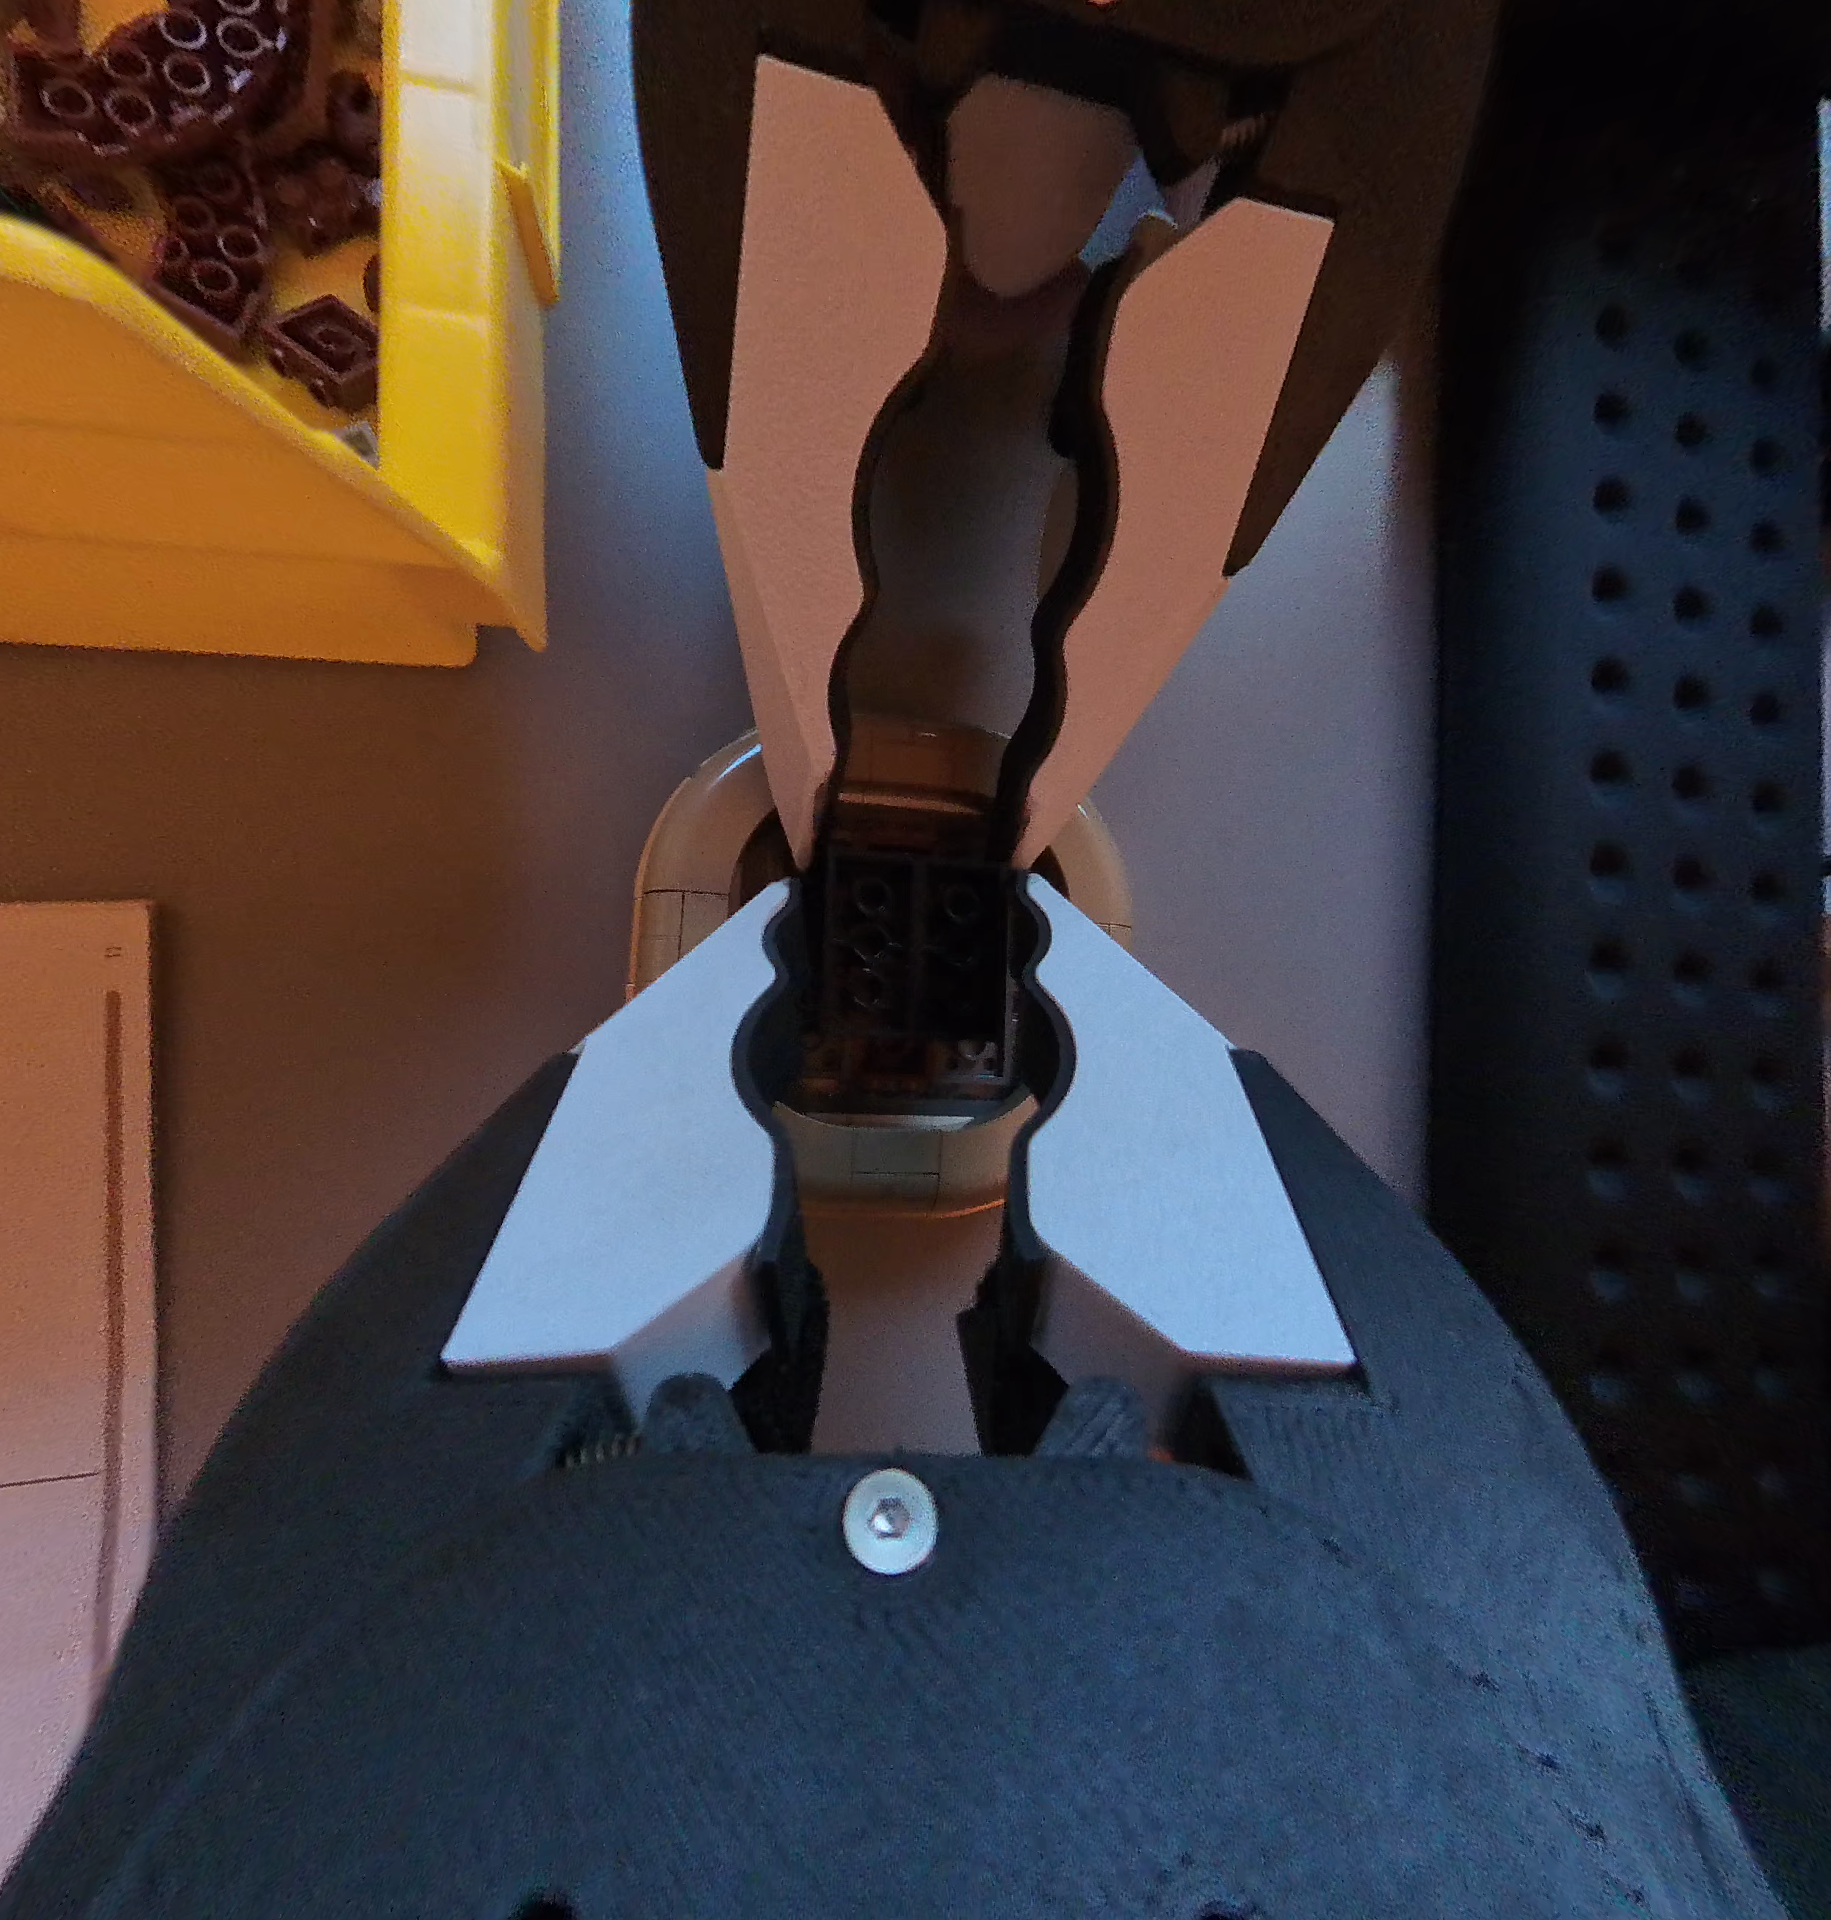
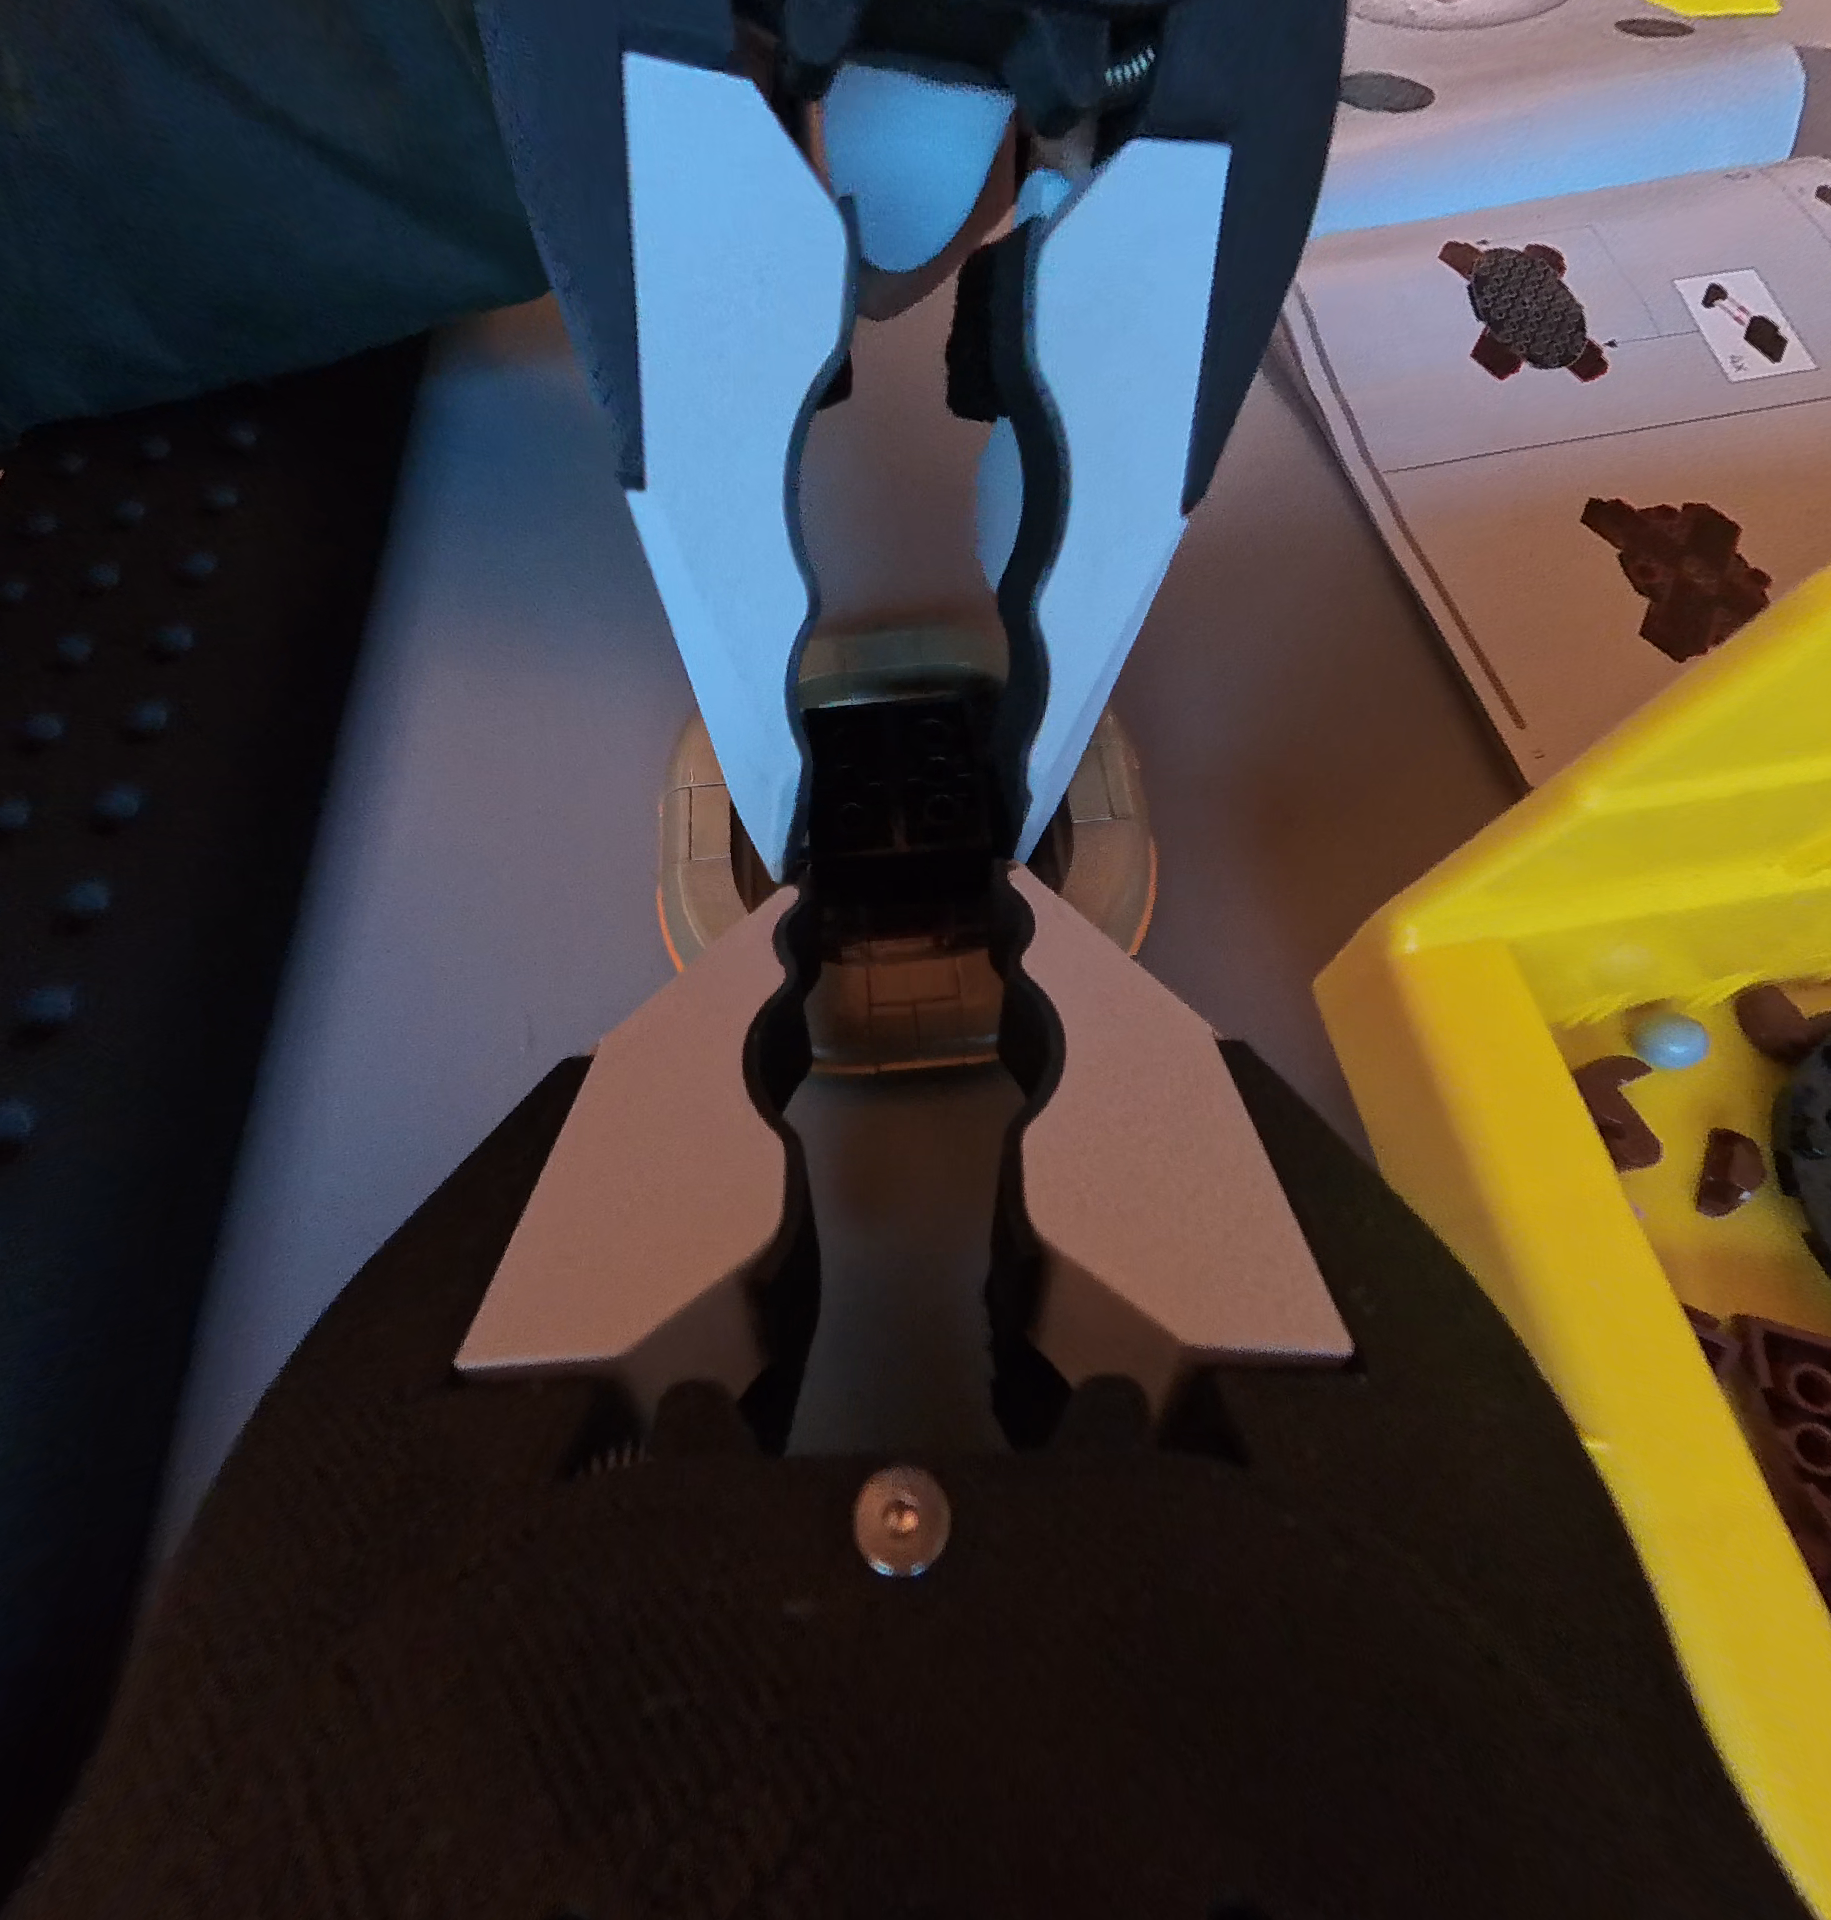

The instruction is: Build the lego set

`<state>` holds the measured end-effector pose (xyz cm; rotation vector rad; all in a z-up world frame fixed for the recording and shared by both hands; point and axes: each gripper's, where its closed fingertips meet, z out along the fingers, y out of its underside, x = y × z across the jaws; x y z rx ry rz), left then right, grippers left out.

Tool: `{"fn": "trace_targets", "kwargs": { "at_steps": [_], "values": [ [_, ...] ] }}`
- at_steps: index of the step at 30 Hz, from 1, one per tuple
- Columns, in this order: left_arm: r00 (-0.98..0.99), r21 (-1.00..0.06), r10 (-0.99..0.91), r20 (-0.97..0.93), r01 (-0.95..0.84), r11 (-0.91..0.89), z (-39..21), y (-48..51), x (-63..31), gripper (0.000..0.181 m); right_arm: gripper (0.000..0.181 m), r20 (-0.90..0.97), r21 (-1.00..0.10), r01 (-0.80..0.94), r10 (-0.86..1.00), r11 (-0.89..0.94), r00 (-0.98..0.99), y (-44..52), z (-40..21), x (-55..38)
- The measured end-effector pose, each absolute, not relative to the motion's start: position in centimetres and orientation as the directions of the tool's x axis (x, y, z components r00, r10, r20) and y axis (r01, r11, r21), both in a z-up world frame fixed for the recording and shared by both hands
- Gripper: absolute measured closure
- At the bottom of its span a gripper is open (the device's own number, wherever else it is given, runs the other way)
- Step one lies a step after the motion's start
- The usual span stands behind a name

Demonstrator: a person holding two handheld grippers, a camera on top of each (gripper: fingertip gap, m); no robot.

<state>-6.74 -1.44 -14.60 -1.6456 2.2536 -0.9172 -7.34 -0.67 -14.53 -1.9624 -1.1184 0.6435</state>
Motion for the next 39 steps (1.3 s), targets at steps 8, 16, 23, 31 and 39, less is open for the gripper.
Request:
{"fn": "trace_targets", "kwargs": {
  "at_steps": [8,16,23,31,39],
  "values": [
    [-0.389,-0.579,-0.919,0.060,-0.764,0.285,-14.5,-1.6,-6.9,0.148,0.149,-0.085,-0.783,0.505,0.867,-0.363,0.491,-0.9,-14.7,-7.3],
    [-0.431,-0.559,-0.898,-0.086,-0.726,0.401,-14.4,-1.7,-7.3,0.149,0.149,-0.068,-0.782,0.521,0.877,-0.343,0.475,-1.1,-14.7,-7.8],
    [-0.431,-0.545,-0.892,-0.135,-0.720,0.430,-14.3,-1.6,-7.3,0.149,0.149,-0.100,-0.785,0.502,0.874,-0.363,0.476,-1.1,-14.8,-7.8],
    [-0.374,-0.625,-0.924,0.079,-0.741,0.246,-14.1,-1.6,-7.9,0.146,0.149,-0.083,-0.791,0.506,0.880,-0.343,0.467,-1.1,-14.7,-8.0],
    [-0.353,-0.586,-0.931,0.090,-0.775,0.237,-14.8,-1.5,-7.8,0.146,0.149,-0.088,-0.791,0.503,0.878,-0.348,0.470,-1.0,-14.7,-8.0]
  ]
}}
